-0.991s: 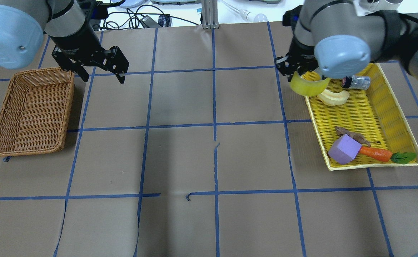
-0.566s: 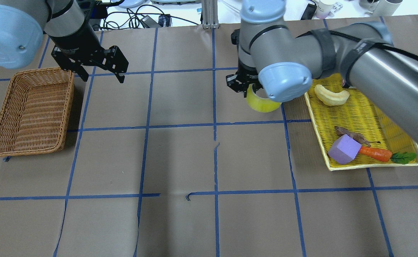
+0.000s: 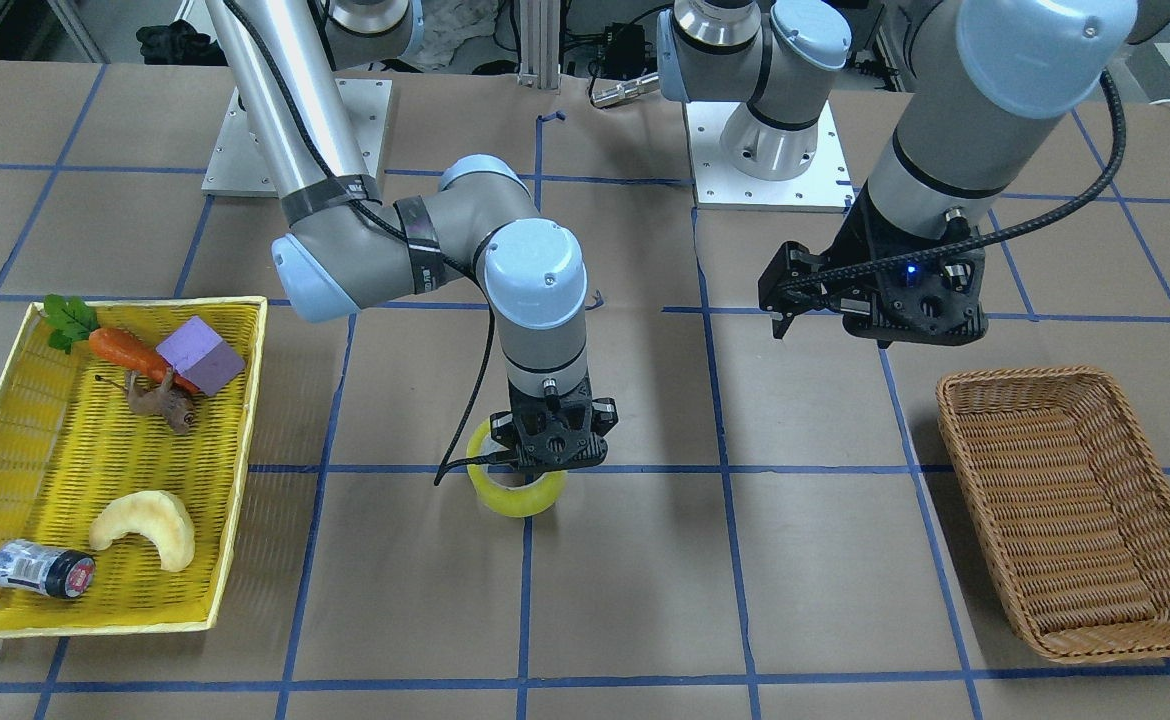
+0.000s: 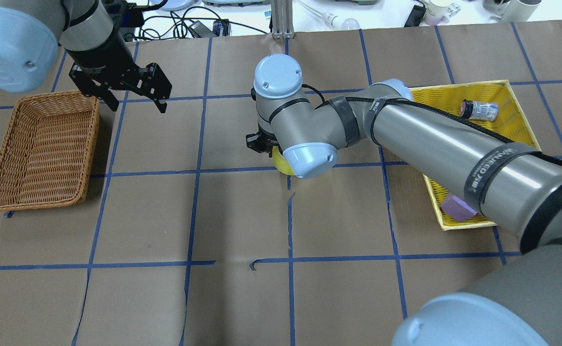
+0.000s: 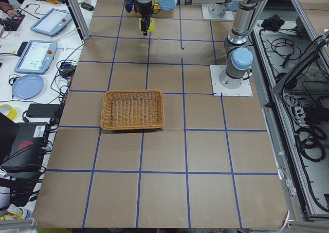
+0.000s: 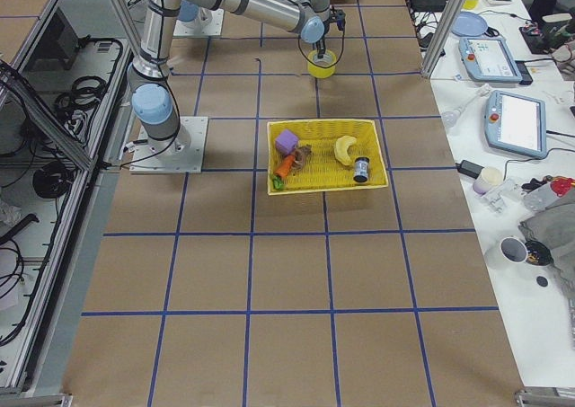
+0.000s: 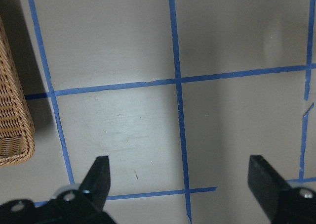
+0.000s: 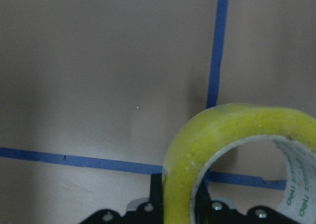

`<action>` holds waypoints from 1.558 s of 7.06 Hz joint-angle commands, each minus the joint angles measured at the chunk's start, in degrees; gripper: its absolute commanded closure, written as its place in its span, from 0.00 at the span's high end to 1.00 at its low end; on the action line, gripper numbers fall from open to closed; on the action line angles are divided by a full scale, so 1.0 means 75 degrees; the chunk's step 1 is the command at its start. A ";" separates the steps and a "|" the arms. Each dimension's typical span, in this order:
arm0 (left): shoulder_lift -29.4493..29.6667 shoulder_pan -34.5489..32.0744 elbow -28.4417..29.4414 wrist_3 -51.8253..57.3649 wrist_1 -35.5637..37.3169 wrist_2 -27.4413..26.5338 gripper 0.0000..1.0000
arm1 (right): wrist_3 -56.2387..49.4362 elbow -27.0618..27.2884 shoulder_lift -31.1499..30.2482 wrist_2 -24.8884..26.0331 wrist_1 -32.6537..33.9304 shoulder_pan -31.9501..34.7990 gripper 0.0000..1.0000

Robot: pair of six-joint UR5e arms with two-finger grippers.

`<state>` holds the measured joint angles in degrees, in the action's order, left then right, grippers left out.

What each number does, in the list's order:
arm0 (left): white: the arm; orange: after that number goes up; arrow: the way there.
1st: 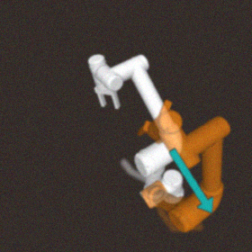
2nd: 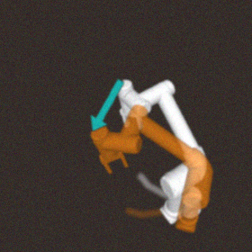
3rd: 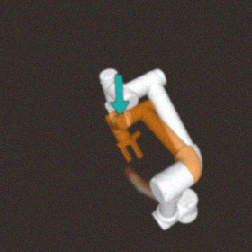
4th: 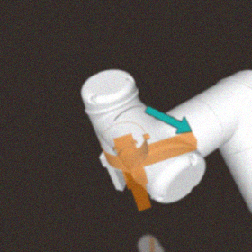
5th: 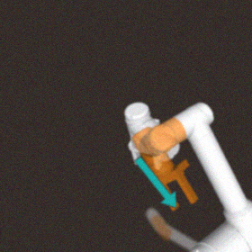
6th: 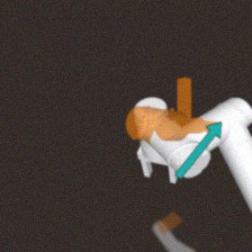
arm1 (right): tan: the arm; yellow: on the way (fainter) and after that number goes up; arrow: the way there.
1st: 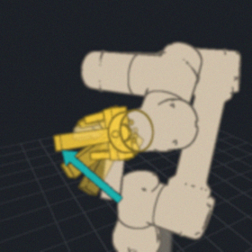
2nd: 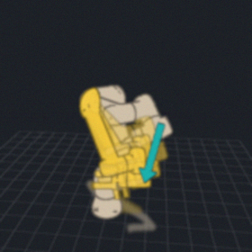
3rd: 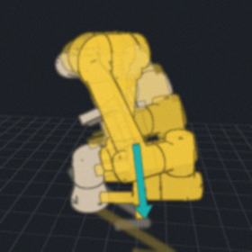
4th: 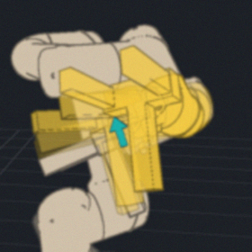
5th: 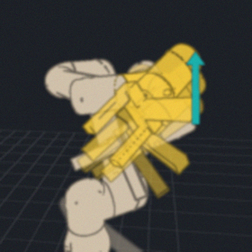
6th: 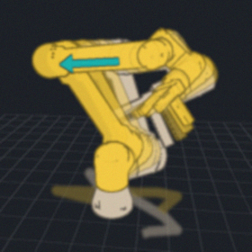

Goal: Transfer tape with both arms
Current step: 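Set the tape roll down mid-table and raise the right gripper away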

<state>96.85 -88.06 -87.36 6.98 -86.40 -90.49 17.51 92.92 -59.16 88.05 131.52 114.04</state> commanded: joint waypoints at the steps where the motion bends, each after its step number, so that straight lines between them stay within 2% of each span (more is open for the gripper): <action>1: 0.0012 0.0022 0.0000 0.0065 0.0000 -0.0005 1.00 | -0.0014 0.0009 0.0270 -0.0009 0.0194 0.0065 0.00; 2: 0.0012 0.0034 0.0000 0.0170 0.0000 -0.0005 1.00 | -0.0026 0.0009 0.0329 -0.0009 0.0194 0.0065 0.46; 3: 0.0001 0.0034 0.0011 0.0264 0.0000 -0.0016 1.00 | -0.0049 -0.0014 0.0318 -0.0009 0.0159 0.0065 0.76; 4: 0.0001 0.0057 0.0011 0.0392 0.0000 -0.0051 1.00 | -0.0061 -0.0223 0.0155 0.0026 0.0066 0.0030 1.00; 6: -0.0011 0.0105 0.0000 0.0417 0.0000 0.0030 1.00 | -0.0595 -0.0901 -0.0732 0.0178 -0.1648 -0.0424 1.00; 7: 0.0000 0.0058 0.0000 0.0336 0.0000 0.0088 1.00 | -0.0878 -0.1079 -0.1398 0.0179 -0.2667 -0.1054 1.00; 9: 0.0071 -0.0094 0.0011 0.0195 0.0000 0.0182 1.00 | -0.1650 -0.1069 -0.2618 0.0190 -0.4414 -0.2110 1.00; 10: 0.0106 -0.0257 0.0000 -0.0223 0.0012 0.0542 1.00 | -0.1921 -0.1057 -0.2984 0.0202 -0.5107 -0.2498 1.00; 11: 0.0152 -0.0549 -0.0012 -0.0715 0.0012 0.0592 1.00 | -0.1936 -0.1057 -0.3242 0.0283 -0.5381 -0.2734 1.00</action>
<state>97.60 -89.95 -87.36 5.63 -86.34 -87.32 4.28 84.99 -80.26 89.65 95.68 96.55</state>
